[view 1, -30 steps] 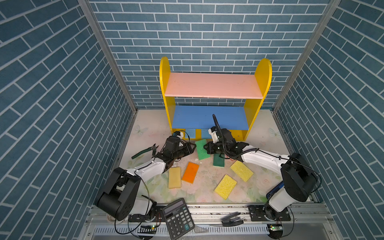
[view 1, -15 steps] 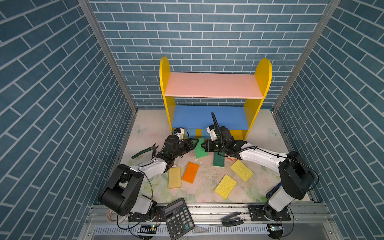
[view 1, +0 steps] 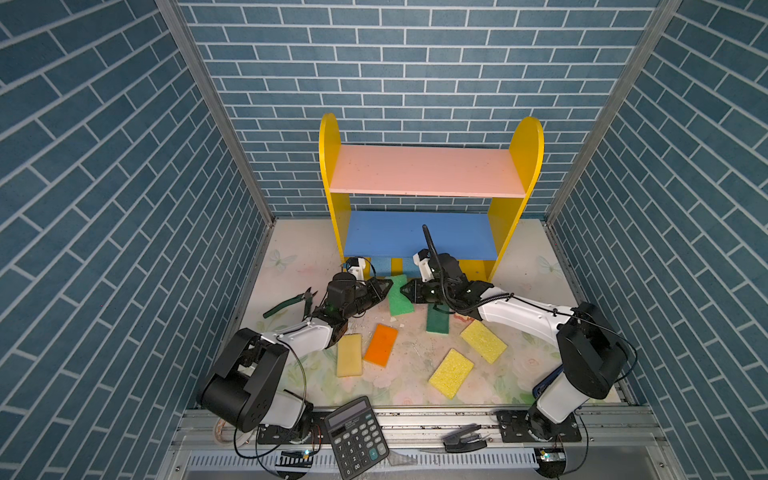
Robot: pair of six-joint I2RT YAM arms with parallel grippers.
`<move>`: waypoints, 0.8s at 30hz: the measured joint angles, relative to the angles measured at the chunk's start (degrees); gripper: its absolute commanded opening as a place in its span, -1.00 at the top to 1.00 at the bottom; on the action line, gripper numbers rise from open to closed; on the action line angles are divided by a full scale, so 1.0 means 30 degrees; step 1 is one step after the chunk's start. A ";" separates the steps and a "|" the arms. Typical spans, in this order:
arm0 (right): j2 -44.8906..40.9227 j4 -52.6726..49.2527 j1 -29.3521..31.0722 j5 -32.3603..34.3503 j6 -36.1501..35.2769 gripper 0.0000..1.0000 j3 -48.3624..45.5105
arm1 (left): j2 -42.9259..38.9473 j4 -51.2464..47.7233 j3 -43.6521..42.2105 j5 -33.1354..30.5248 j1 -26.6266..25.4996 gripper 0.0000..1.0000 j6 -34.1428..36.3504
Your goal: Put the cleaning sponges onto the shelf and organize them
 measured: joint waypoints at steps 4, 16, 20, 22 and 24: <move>-0.0437 0.1231 0.0022 -0.0503 0.0495 -0.21 -0.0940 | 0.0000 0.0219 0.0000 0.0189 -0.0131 1.00 -0.0073; -0.0874 0.5013 -0.0022 -0.2579 0.2616 -0.98 -0.4022 | 0.0153 0.1552 0.0000 0.0379 -0.0036 1.00 -0.0940; -0.0962 0.5377 -0.0087 -0.2849 0.2783 -0.72 -0.4022 | 0.0423 0.2324 -0.0007 0.0466 0.0051 1.00 -0.1457; -0.0962 0.5697 -0.0124 -0.3133 0.2892 -0.40 -0.4044 | 0.0466 0.2543 -0.0007 0.0488 0.0087 1.00 -0.1596; -0.0962 0.6222 -0.0211 -0.3417 0.3002 0.03 -0.4116 | 0.0466 0.2652 -0.0058 0.0481 0.0102 1.00 -0.1668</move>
